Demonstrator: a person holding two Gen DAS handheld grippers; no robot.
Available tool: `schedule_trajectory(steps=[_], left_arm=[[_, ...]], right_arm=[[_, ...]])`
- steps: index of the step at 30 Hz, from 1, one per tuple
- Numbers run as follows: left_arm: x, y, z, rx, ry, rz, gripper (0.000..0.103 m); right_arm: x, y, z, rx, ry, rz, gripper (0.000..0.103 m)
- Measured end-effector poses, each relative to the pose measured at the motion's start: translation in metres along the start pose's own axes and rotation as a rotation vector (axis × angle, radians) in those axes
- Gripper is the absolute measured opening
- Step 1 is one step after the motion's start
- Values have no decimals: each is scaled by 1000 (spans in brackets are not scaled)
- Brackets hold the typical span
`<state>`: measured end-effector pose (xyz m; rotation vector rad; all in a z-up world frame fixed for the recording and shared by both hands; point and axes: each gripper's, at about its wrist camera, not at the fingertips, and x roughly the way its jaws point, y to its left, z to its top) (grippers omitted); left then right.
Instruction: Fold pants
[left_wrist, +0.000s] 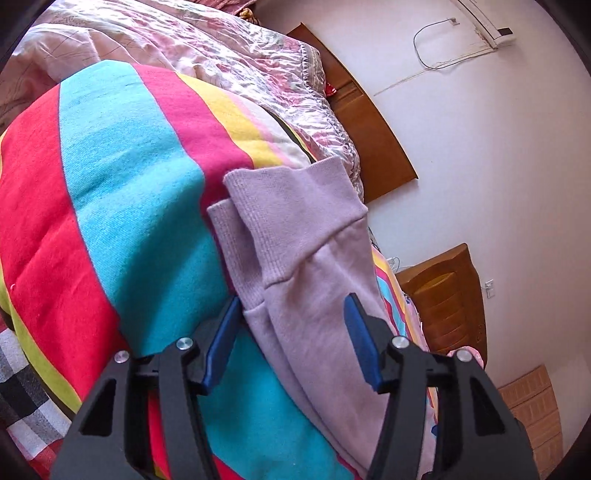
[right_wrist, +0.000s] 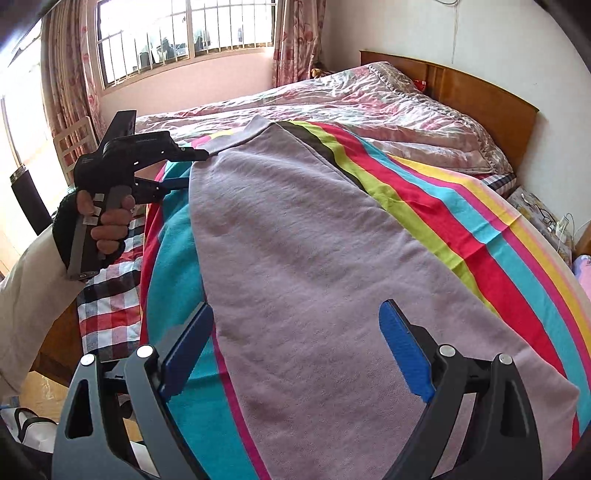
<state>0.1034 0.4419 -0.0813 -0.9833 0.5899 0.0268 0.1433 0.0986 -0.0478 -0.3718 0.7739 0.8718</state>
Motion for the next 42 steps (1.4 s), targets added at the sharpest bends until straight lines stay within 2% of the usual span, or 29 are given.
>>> schedule_trajectory(steps=[3, 6, 7, 9, 11, 13, 16, 18, 21, 24, 26, 27, 30, 33, 35, 36, 38, 39, 41, 42], left_arm=[[12, -5, 8, 55, -18, 8, 55], [19, -3, 17, 39, -48, -19, 53], [20, -3, 18, 34, -55, -17, 41], [21, -1, 20, 27, -62, -19, 22], [19, -1, 19, 26, -69, -22, 18], [15, -13, 21, 71, -82, 6, 15], [4, -46, 23, 163, -114, 40, 15], [-5, -82, 21, 261, -143, 62, 15], [-16, -159, 3, 471, -186, 62, 15], [-19, -246, -49, 770, -209, 34, 15], [-12, -291, -99, 965, -198, 12, 15], [-5, -308, -127, 1046, -165, -20, 16], [31, -332, -229, 1297, 21, -116, 26], [73, -313, -329, 1497, 207, -137, 70], [84, -301, -370, 1588, 237, -114, 71], [81, -298, -377, 1591, 235, -123, 71], [67, -295, -373, 1520, 229, -173, 78], [59, -293, -363, 1471, 213, -183, 87], [47, -283, -338, 1375, 153, -141, 94], [44, -276, -322, 1325, 129, -94, 96]], right_arm=[[4, -1, -2, 12, 19, -2, 88], [9, -7, 4, 31, 7, 12, 88], [12, -11, 9, 42, 0, 14, 88], [20, -20, 20, 79, -14, -4, 88], [35, -31, 29, 115, 2, -51, 88], [52, -35, 32, 122, 49, -65, 88], [79, -28, 22, 45, 153, -112, 88], [78, -27, 15, 28, 122, -111, 90], [61, -42, 13, 94, 120, -122, 89], [-7, -78, 5, 284, -75, -78, 90], [-62, -112, -11, 402, -201, -138, 90], [-89, -130, -22, 455, -252, -175, 90], [-168, -184, -65, 603, -362, -327, 90], [-229, -218, -111, 721, -411, -461, 90], [-249, -228, -135, 759, -409, -492, 90], [-254, -229, -145, 762, -395, -500, 90], [-250, -223, -159, 746, -348, -487, 90], [-245, -217, -164, 731, -326, -472, 90], [-228, -200, -171, 703, -279, -400, 89], [-216, -189, -174, 691, -258, -357, 83]])
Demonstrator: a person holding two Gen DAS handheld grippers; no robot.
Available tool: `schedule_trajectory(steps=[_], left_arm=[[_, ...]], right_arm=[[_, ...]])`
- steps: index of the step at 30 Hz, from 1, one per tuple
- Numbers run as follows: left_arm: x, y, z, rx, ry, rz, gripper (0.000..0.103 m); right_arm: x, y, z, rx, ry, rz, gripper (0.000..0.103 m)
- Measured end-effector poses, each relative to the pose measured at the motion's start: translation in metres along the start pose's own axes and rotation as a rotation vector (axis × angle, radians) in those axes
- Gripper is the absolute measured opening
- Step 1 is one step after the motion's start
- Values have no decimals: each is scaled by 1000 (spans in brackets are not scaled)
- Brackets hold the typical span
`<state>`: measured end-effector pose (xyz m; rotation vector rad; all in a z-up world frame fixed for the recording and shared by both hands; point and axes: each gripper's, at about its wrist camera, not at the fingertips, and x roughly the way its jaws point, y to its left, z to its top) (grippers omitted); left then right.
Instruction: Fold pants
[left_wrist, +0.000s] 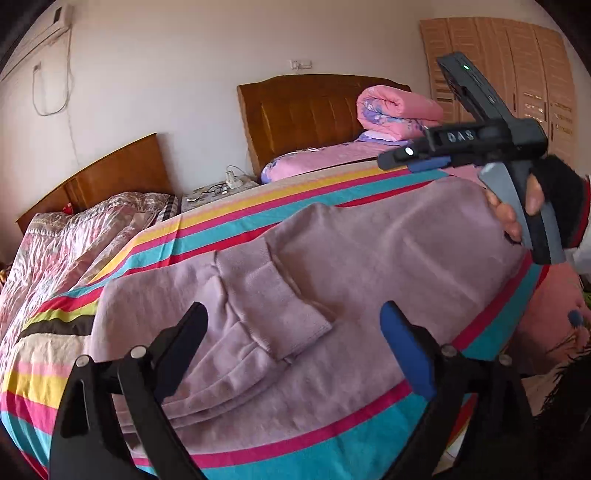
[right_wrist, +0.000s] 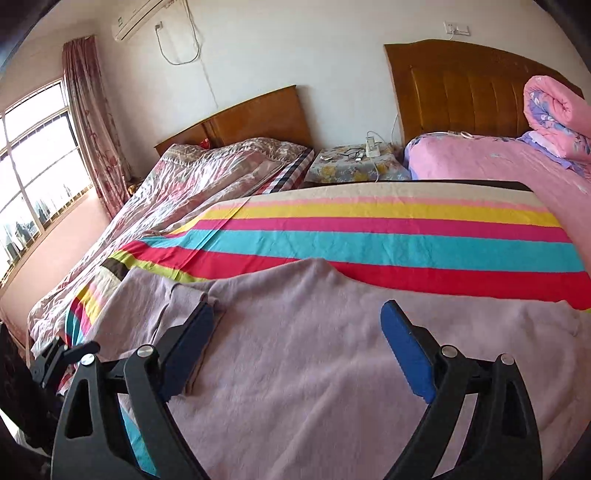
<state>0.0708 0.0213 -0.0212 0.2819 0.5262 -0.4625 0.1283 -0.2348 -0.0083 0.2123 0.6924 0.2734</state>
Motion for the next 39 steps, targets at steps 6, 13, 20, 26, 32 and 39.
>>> schedule_trajectory(steps=[6, 13, 20, 26, 32, 39], left_arm=[[-9, 78, -29, -182, 97, 279, 95], [-10, 99, -55, -219, 146, 314, 95], [-6, 92, -65, -187, 136, 306, 96], [0, 93, -68, -197, 137, 293, 96], [-3, 93, -68, -171, 132, 299, 99], [-1, 93, -72, -137, 152, 329, 101]], right_arm=[[44, 69, -55, -60, 194, 310, 50], [72, 112, -76, -50, 335, 420, 43], [78, 115, -71, -50, 332, 346, 42], [88, 109, -70, 1, 343, 373, 25], [71, 110, -55, -41, 262, 319, 9], [87, 97, -69, 6, 341, 254, 36]])
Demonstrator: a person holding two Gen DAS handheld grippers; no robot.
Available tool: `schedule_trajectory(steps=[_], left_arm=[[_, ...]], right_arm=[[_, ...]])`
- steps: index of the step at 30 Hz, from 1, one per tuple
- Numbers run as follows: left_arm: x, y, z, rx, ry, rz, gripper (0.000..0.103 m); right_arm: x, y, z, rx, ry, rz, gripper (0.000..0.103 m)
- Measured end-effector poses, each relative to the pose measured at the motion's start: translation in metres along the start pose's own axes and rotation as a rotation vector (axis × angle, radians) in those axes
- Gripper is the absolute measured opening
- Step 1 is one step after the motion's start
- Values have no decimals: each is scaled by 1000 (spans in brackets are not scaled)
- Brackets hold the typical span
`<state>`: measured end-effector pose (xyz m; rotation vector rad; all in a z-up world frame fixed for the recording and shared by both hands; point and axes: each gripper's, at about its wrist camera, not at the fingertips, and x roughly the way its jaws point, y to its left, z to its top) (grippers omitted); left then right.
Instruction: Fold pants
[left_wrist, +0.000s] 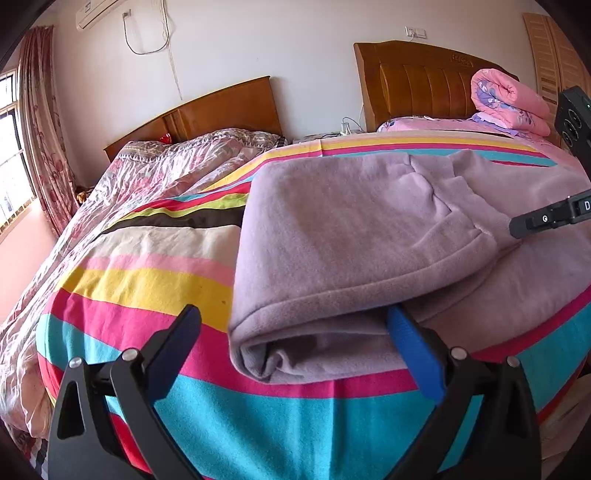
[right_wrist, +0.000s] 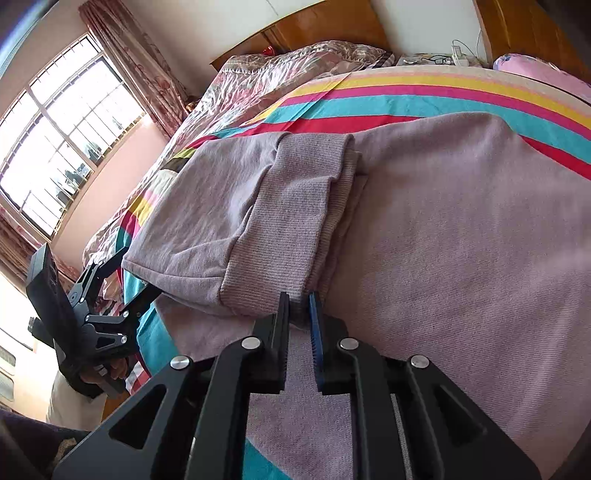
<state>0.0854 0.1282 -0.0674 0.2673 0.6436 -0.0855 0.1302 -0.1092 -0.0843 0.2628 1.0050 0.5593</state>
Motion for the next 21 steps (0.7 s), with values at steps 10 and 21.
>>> schedule_trajectory(steps=[10, 21], left_arm=[[-4, 11, -6, -27, -7, 17, 101], [-8, 22, -20, -56, 16, 25, 101]], right_arm=[[14, 5, 18, -59, 35, 15, 69], [17, 8, 20, -42, 110, 87, 19]])
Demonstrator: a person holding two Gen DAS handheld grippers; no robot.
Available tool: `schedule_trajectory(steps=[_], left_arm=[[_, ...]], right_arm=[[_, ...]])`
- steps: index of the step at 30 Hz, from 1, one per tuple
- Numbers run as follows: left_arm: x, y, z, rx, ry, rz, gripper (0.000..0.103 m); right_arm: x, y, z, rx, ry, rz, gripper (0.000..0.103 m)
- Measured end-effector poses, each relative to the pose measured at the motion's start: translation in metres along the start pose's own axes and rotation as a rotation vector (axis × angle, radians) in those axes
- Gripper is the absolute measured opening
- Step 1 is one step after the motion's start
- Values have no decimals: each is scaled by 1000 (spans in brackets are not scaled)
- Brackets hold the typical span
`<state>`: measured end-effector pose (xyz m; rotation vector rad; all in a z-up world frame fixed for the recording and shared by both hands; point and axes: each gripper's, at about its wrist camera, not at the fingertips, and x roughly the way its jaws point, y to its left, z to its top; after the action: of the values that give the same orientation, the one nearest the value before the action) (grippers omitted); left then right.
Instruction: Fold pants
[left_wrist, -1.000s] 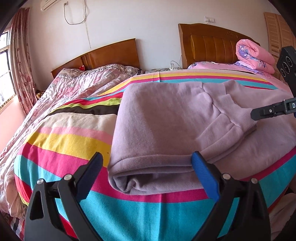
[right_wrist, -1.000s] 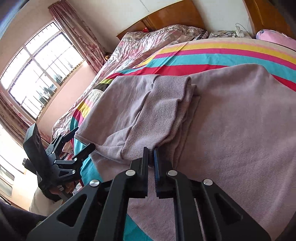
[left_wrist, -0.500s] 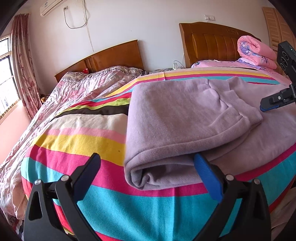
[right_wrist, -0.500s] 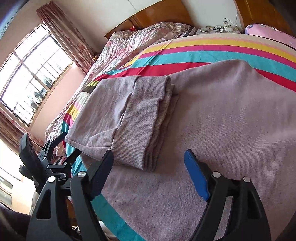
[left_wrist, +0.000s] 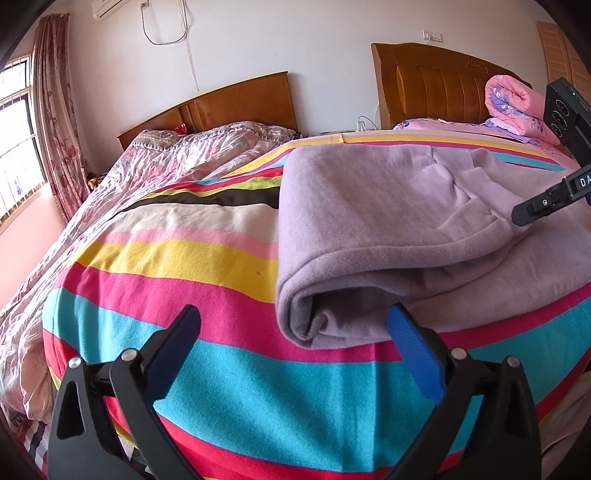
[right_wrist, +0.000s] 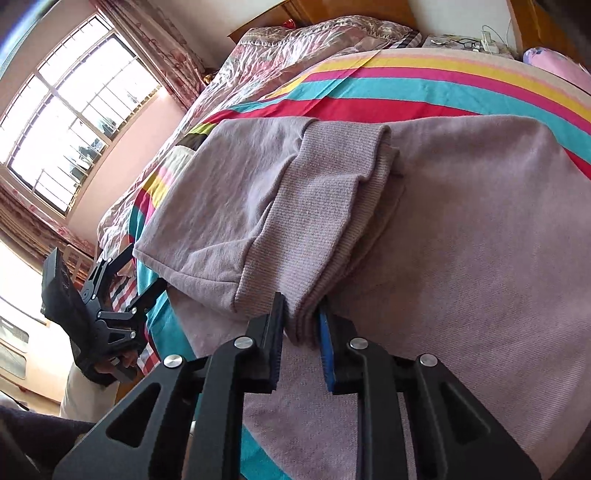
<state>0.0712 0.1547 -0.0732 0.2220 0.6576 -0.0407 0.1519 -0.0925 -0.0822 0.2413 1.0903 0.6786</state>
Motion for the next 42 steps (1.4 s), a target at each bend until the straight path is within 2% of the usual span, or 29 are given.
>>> schedule_trajectory(steps=[5, 10, 14, 15, 16, 18, 20, 22, 25, 27, 28, 32, 37, 42], left_arm=[[-1, 2, -2, -11, 21, -6, 101], [6, 1, 8, -11, 38, -7, 102], [11, 16, 22, -110, 37, -54, 102], [17, 18, 23, -115, 63, -29, 102], [26, 15, 23, -70, 98, 24, 102], [29, 11, 17, 5, 87, 25, 102], [28, 15, 16, -26, 82, 8, 102], [30, 25, 18, -89, 89, -22, 102], [39, 40, 13, -209, 129, -104, 102], [40, 37, 10, -209, 131, -103, 102], [40, 36, 10, -206, 132, -96, 102], [38, 35, 10, -218, 136, -82, 102], [35, 41, 5, -298, 125, -90, 102], [33, 38, 6, -268, 133, -81, 102]], right_arm=[[-25, 6, 13, 31, -114, 51, 17], [-66, 57, 59, -114, -234, 27, 16], [-105, 94, 84, -230, -335, 5, 16], [-115, 98, 85, -243, -359, -2, 16], [-124, 98, 83, -246, -384, -13, 16], [-146, 83, 72, -217, -423, -34, 15], [-149, 57, 53, -137, -413, -51, 15], [-139, 25, 21, -40, -373, -86, 15], [-97, -25, -30, 119, -252, -124, 15], [-67, -48, -58, 201, -181, -109, 16], [-62, -52, -66, 218, -198, -85, 16], [-73, -47, -60, 187, -228, -81, 16], [-85, -35, -56, 152, -274, -55, 16], [-87, -36, -71, 164, -266, -65, 15]])
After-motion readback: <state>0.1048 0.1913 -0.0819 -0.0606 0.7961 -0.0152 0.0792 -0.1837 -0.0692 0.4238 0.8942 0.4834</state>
